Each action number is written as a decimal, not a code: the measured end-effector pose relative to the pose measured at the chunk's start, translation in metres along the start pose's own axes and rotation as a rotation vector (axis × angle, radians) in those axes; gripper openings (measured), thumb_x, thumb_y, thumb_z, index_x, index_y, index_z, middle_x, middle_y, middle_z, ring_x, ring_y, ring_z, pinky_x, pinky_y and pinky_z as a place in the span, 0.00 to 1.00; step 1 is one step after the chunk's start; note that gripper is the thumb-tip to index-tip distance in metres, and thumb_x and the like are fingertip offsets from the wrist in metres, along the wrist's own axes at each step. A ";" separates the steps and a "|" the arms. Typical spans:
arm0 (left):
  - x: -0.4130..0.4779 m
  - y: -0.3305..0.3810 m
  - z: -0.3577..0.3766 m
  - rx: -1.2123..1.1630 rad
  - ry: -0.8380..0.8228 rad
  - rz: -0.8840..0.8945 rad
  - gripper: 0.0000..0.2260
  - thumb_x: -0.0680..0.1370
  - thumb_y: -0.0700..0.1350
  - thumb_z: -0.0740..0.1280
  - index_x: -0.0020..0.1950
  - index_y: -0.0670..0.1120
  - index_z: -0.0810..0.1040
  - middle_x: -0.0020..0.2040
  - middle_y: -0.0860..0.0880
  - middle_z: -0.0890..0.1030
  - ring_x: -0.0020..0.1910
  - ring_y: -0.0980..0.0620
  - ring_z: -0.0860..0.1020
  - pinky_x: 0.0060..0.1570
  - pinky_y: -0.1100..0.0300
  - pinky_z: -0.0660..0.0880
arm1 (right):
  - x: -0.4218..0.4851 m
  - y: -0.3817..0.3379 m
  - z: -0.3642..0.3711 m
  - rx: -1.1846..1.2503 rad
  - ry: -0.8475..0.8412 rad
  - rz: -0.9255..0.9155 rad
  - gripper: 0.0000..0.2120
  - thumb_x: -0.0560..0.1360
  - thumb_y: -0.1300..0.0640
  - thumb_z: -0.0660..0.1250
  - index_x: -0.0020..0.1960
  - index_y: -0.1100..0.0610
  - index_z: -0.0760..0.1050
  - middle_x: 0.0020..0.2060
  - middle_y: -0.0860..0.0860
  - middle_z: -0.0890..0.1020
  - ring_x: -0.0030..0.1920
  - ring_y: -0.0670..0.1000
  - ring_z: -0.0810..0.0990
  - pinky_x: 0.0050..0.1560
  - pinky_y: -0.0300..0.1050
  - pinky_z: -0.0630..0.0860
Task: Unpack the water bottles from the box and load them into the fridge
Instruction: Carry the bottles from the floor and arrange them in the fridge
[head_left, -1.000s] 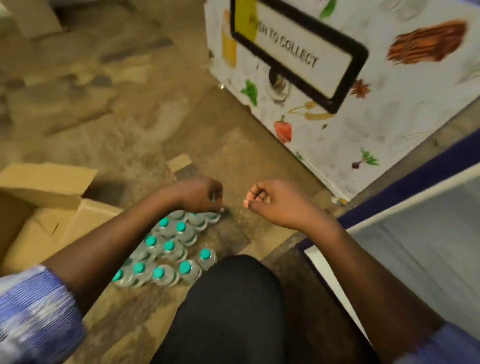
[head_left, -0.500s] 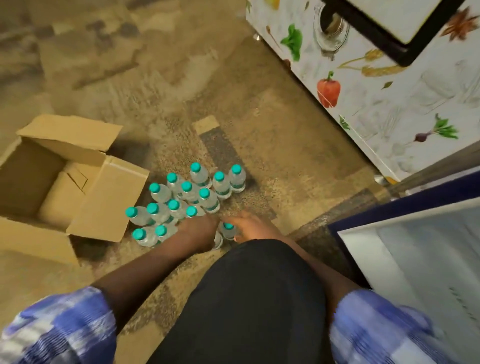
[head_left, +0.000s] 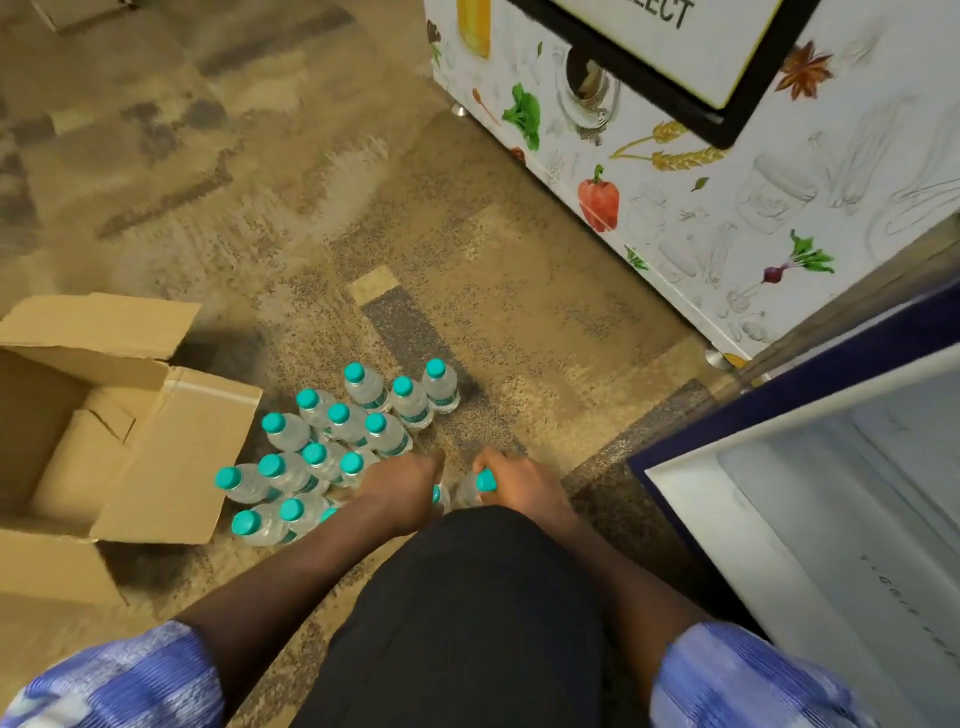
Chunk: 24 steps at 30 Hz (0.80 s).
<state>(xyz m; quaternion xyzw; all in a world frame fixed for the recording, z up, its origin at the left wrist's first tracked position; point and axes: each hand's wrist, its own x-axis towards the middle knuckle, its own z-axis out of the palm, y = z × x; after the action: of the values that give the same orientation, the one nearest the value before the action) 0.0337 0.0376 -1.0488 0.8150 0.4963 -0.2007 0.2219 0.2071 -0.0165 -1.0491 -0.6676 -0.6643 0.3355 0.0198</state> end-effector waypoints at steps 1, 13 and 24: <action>0.001 0.005 -0.007 -0.020 0.009 0.021 0.13 0.73 0.53 0.69 0.48 0.52 0.67 0.50 0.48 0.80 0.48 0.47 0.78 0.42 0.52 0.75 | -0.007 0.004 -0.007 0.024 0.035 0.020 0.13 0.77 0.52 0.68 0.60 0.49 0.71 0.53 0.50 0.80 0.51 0.53 0.80 0.44 0.44 0.68; -0.046 0.136 -0.201 -0.138 0.209 0.510 0.11 0.68 0.48 0.72 0.45 0.51 0.72 0.34 0.54 0.74 0.33 0.56 0.71 0.29 0.61 0.63 | -0.155 0.010 -0.175 0.177 0.545 0.186 0.18 0.70 0.42 0.74 0.56 0.42 0.72 0.45 0.38 0.78 0.45 0.42 0.79 0.44 0.32 0.76; -0.164 0.266 -0.350 -0.079 0.435 1.105 0.08 0.71 0.50 0.72 0.46 0.54 0.76 0.36 0.54 0.77 0.35 0.55 0.75 0.32 0.60 0.72 | -0.312 -0.027 -0.315 0.114 1.047 0.037 0.12 0.67 0.43 0.70 0.48 0.46 0.75 0.35 0.38 0.75 0.36 0.45 0.76 0.36 0.36 0.76</action>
<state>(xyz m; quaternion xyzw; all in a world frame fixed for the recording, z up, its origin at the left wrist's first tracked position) 0.2400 0.0073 -0.6290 0.9661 0.0396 0.1347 0.2168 0.3670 -0.1624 -0.6611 -0.7553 -0.5343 -0.0071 0.3795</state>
